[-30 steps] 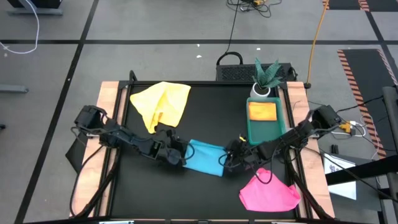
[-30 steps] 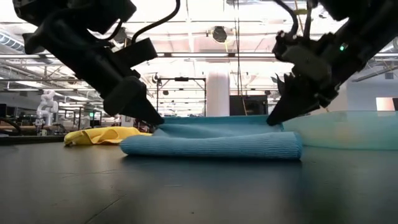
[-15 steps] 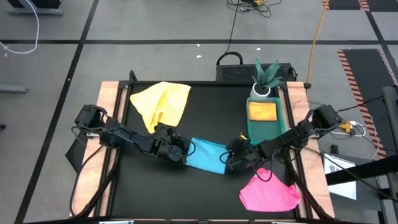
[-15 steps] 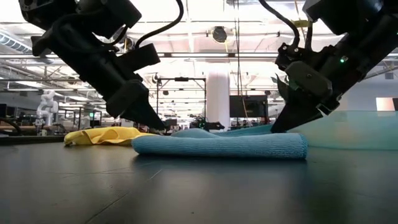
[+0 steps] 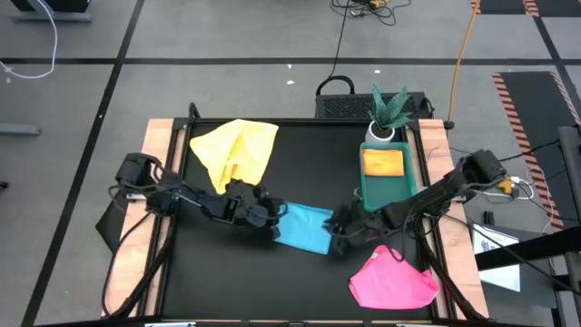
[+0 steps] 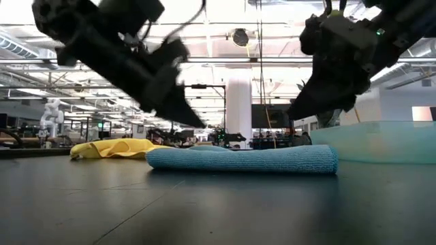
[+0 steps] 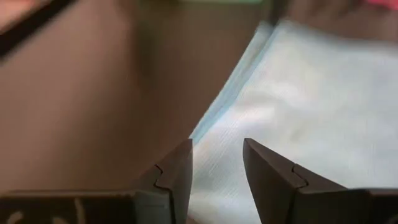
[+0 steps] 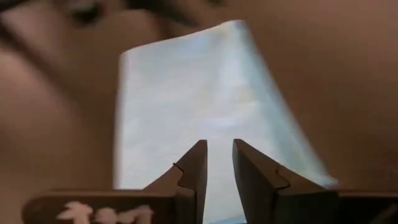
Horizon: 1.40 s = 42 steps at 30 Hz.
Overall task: Fold microfiber towels
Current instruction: Fold the blue microfiber cloth
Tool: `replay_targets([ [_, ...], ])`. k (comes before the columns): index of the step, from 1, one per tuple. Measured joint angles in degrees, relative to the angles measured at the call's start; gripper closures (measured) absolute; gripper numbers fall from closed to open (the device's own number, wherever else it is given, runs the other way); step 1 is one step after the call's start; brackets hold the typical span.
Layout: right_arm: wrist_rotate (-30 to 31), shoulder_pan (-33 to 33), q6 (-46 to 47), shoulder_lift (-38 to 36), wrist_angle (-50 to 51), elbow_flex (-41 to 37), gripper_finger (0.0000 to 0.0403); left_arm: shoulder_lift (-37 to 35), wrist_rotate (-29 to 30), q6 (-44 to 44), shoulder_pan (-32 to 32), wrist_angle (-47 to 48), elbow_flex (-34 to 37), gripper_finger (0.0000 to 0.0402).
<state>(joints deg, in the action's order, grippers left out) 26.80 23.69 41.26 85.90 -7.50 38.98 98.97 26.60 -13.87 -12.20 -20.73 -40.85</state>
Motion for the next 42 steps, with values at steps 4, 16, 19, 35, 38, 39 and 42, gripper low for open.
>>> replay_targets([
  [4, -4.9, -0.6, -3.0, 5.6, -7.3, 0.0, 0.0333, 3.5, -0.1, 0.0, 2.7, -1.9, 0.1, 0.0256],
  [16, -11.5, 0.0, -0.5, 9.4, -4.8, 0.0, 0.0332, 2.3, -0.5, -5.8, 3.2, 3.9, 0.0, 0.0256],
  [19, -9.9, 0.8, -1.9, 6.9, -6.3, 0.0, 0.0332, -0.1, -1.0, -5.8, 1.9, 2.4, 0.1, 0.0256],
  [35, -0.6, -4.9, 1.5, 10.1, 1.2, 0.1, 0.0366, 6.4, -5.6, -3.4, 1.0, -1.3, 0.0, 0.0257],
  [38, 0.4, -4.6, 1.7, 10.0, 1.9, 0.1, 0.0383, 5.5, -5.6, -3.4, 1.0, -0.4, 0.1, 0.0257],
  [39, 0.3, -4.3, 1.6, 9.4, 2.1, 0.1, 0.0389, 4.5, -5.6, -3.4, 0.8, 0.0, 0.1, 0.0257],
  [42, 0.5, -3.0, 1.6, 7.5, 2.6, 0.0, 0.0400, 1.6, -5.6, -3.3, 0.2, -0.4, 0.1, 0.0257],
])
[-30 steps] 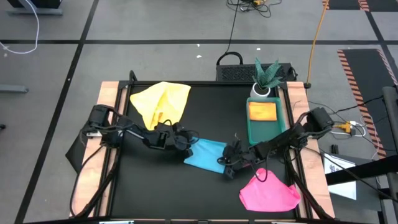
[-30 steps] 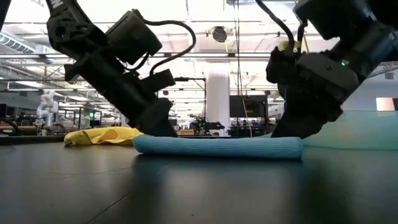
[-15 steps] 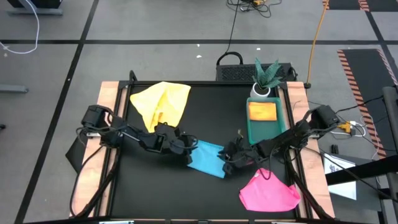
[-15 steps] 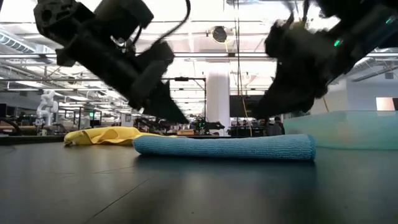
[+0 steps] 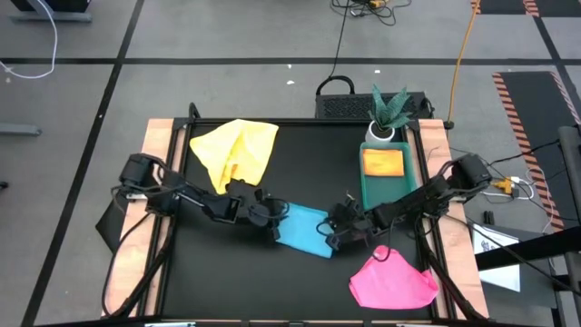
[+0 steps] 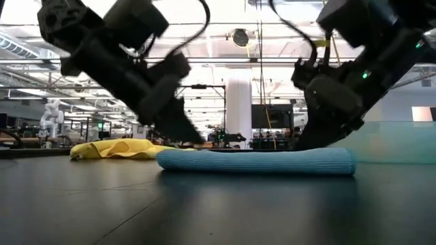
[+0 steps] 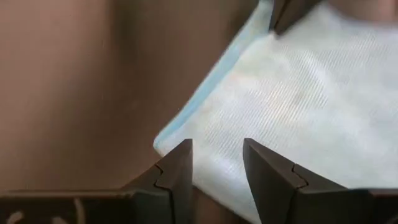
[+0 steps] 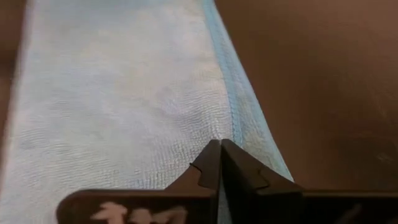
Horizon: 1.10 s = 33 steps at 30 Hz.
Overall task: Fold microfiber towels
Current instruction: Fold the blue microfiber cloth
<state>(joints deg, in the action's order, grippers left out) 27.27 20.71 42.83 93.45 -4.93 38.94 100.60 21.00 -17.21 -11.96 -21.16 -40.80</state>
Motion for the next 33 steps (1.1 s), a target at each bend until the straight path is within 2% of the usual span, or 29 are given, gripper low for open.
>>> replay_targets([
  [4, 3.0, 2.1, 0.0, -2.3, -0.1, 0.0, 0.0400, -2.1, -3.2, 0.3, -1.4, -1.1, 0.0, 0.0257],
  [9, 1.1, 4.2, -1.5, -2.7, -3.1, 0.0, 0.0402, -0.6, -7.5, 2.5, -2.9, -0.7, -0.1, 0.0257],
  [12, -0.2, 4.6, -1.4, -2.7, -3.1, 0.0, 0.0401, -0.3, -7.5, 1.1, -3.3, 4.4, 0.2, 0.0257],
  [16, 2.5, 3.8, -2.0, -2.6, -1.2, 0.0, 0.0401, -0.4, -5.0, -2.7, -4.2, 9.7, 0.0, 0.0257],
  [19, 4.3, 2.1, -2.1, -2.6, 1.1, -0.1, 0.0395, -0.4, -4.4, -4.8, -5.6, 10.0, 0.0, 0.0257],
  [25, 4.3, -0.2, -2.4, -2.9, 1.2, -1.3, 0.0359, -1.2, -2.5, -8.8, -8.5, 11.1, 0.0, 0.0257],
  [31, 3.8, 0.7, -8.2, -3.9, -9.1, -1.3, 0.0319, -2.1, 1.3, -11.8, -10.0, 9.7, 0.0, 0.0257],
  [33, 0.2, 1.3, -10.5, -3.9, -13.5, -1.3, 0.0312, -2.1, 1.9, -11.9, -9.8, 8.0, 0.0, 0.0257],
])
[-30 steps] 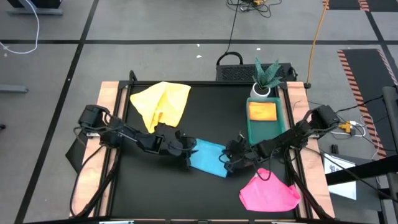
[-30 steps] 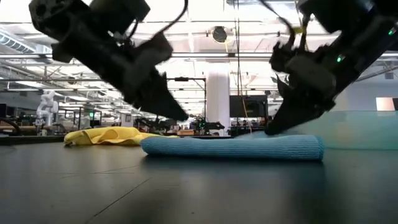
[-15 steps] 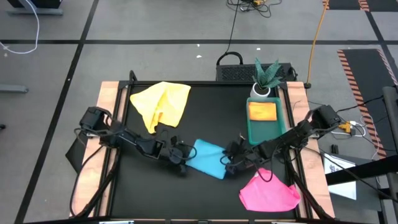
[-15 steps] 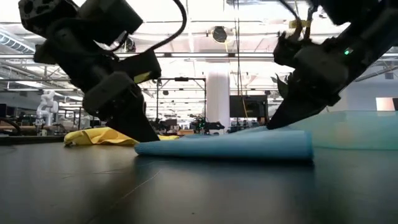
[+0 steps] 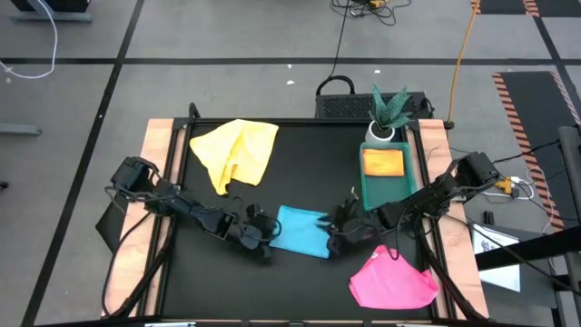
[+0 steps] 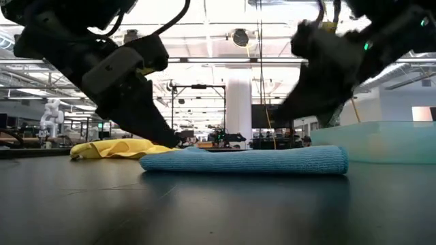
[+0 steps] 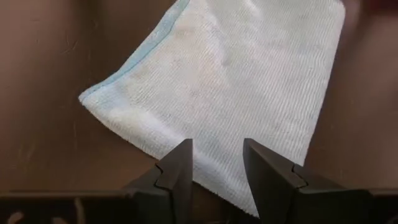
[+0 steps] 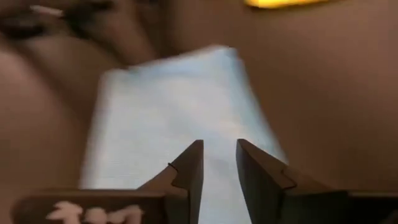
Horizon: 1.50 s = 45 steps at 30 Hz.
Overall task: Fold microfiber towels
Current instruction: Fold the blue microfiber cloth
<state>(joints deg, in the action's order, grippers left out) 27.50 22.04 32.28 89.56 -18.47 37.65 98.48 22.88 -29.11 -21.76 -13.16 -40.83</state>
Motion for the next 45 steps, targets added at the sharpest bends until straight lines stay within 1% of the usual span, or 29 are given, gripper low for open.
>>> replay_targets([
  [2, -5.4, 0.6, -1.0, 0.0, -3.0, 0.0, 0.0308, 0.1, -0.3, 1.0, 0.5, -3.2, 0.1, 0.0257],
  [4, -11.1, 1.3, -2.0, 0.0, -4.8, 0.0, 0.0308, 0.3, -2.4, 3.0, 1.9, -8.4, 0.0, 0.0257],
  [5, -12.7, 1.7, -2.5, 0.3, -5.5, 0.0, 0.0308, 0.5, -3.7, 4.3, 2.7, -10.7, 0.0, 0.0257],
  [7, -14.2, 2.3, -2.9, 1.1, -6.0, 0.0, 0.0310, 0.7, -4.6, 7.0, 4.3, -12.6, 0.0, 0.0257],
  [10, -14.3, 2.8, -2.8, 3.8, -7.0, 0.0, 0.0313, 0.7, -3.8, 9.8, 7.4, -13.7, 0.0, 0.0257],
  [13, -14.8, 2.8, -2.0, 7.0, -8.8, 0.0, 0.0313, 0.7, -3.6, 11.5, 10.5, -11.8, 0.0, 0.0257],
  [16, -19.5, 2.8, -1.3, 9.3, -9.5, 0.0, 0.0314, 1.2, -7.1, 12.1, 13.0, -7.9, 0.0, 0.0257],
  [17, -20.7, 2.8, -1.3, 9.8, -9.7, 0.0, 0.0314, 1.2, -7.3, 11.8, 13.6, -5.9, 0.1, 0.0257],
  [21, -24.4, 2.8, -0.3, 10.7, -9.1, 0.0, 0.0314, 1.2, -5.5, 9.9, 14.8, -0.1, 0.0, 0.0257],
  [26, -24.6, 3.2, -0.2, 8.9, -4.7, 0.1, 0.0314, 1.2, -3.3, 5.9, 13.5, 6.4, 0.0, 0.0257],
  [30, -24.6, 4.4, -0.3, 4.8, 0.1, 0.0, 0.0314, 0.0, -2.7, 1.9, 10.8, 10.9, -0.1, 0.0257],
  [32, -24.3, 5.1, -0.6, 2.5, -0.1, 0.0, 0.0314, -1.1, -2.8, 0.6, 9.1, 11.5, 0.0, 0.0257],
  [34, -21.5, 6.0, -1.6, 0.5, -0.6, 0.0, 0.0314, -3.0, -2.1, 0.0, 7.4, 11.0, 0.2, 0.0257],
  [37, -15.9, 6.3, -1.7, -0.4, -2.4, 0.1, 0.0314, -4.8, -0.5, 0.7, 5.7, 5.3, 0.0, 0.0257],
  [39, -14.0, 5.8, -0.3, -0.1, -2.7, 0.0, 0.0314, -4.6, -1.6, 3.4, 5.2, 1.2, 0.1, 0.0257],
  [42, -14.1, 4.5, 3.6, 2.0, -2.3, 0.0, 0.0314, -3.2, -4.0, 7.1, 5.9, -2.0, 0.0, 0.0257],
  [43, -14.5, 4.3, 4.3, 3.0, -2.2, 0.0, 0.0314, -2.6, -3.9, 7.6, 6.3, -1.1, 0.0, 0.0257],
  [45, -17.5, 4.0, 4.7, 5.1, -3.4, 0.0, 0.0314, -1.3, -3.0, 7.5, 7.3, 0.9, 0.1, 0.0257],
])
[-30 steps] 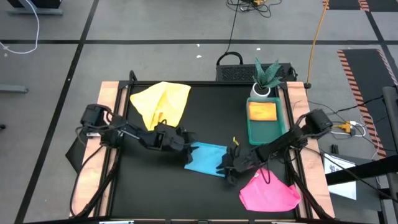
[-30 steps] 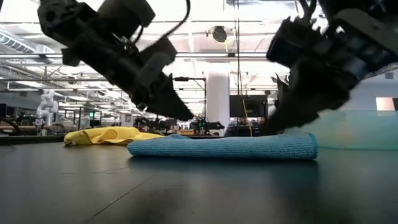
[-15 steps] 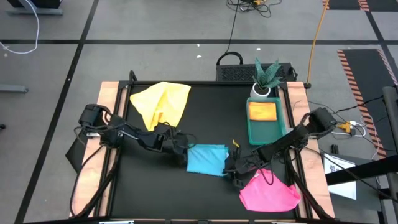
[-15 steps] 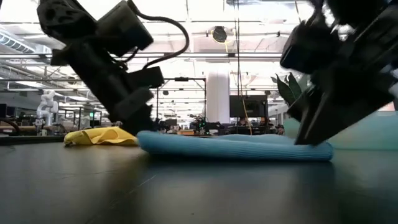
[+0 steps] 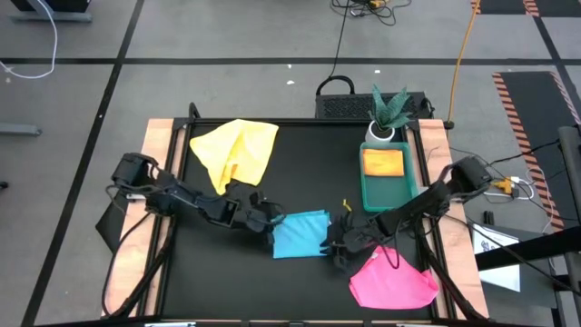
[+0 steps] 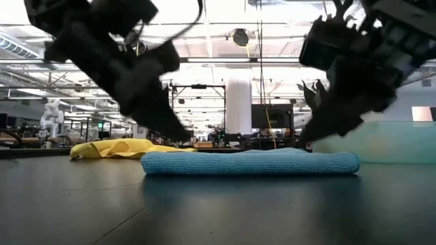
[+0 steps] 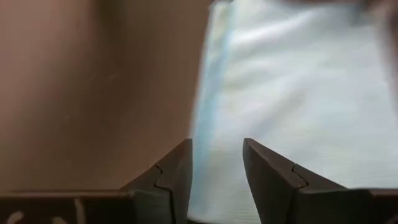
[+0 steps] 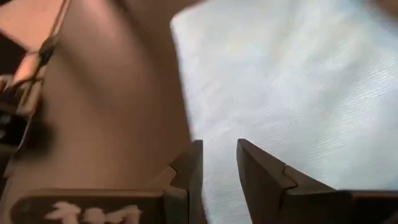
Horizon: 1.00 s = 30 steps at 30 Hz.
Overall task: Fold microfiber towels
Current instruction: Fold the blue microfiber cloth
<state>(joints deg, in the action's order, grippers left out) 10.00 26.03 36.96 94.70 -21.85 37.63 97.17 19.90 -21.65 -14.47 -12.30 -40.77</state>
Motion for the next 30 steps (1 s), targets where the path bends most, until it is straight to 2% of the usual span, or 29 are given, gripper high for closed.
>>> replay_targets([
  [3, -3.8, -0.1, 1.0, 2.9, -0.8, 0.0, 0.0314, 0.8, 1.2, -1.9, 1.0, 3.9, 0.0, 0.0257],
  [8, -2.9, -2.1, 2.7, 4.2, 1.0, 0.2, 0.0314, 0.8, 1.4, -8.0, -0.7, 10.0, 0.0, 0.0257],
  [13, -2.6, -3.9, -0.9, 0.8, 7.0, 0.1, 0.0314, 0.1, 2.2, -20.2, -8.1, 15.1, -0.1, 0.0257],
  [17, -2.4, -4.4, -3.8, -5.2, 10.9, -0.1, 0.0314, -0.8, 3.0, -26.1, -14.5, 13.4, 0.0, 0.0257],
  [21, -0.5, -4.1, -5.0, -9.7, 8.1, 0.0, 0.0314, -0.8, 8.9, -23.9, -16.2, 6.3, 0.0, 0.0257],
  [25, 0.7, -2.9, -5.4, -9.0, 3.8, 0.0, 0.0314, -0.4, 8.8, -18.4, -12.8, 1.0, 0.0, 0.0257],
  [28, 0.7, -2.0, -5.5, -6.1, 0.5, 0.0, 0.0314, -0.4, 8.5, -11.0, -9.1, -4.9, 0.0, 0.0257],
  [30, 0.7, -1.5, -5.5, -3.8, -2.5, 0.0, 0.0314, -0.4, 6.2, -5.5, -6.3, -8.9, 0.0, 0.0257],
])
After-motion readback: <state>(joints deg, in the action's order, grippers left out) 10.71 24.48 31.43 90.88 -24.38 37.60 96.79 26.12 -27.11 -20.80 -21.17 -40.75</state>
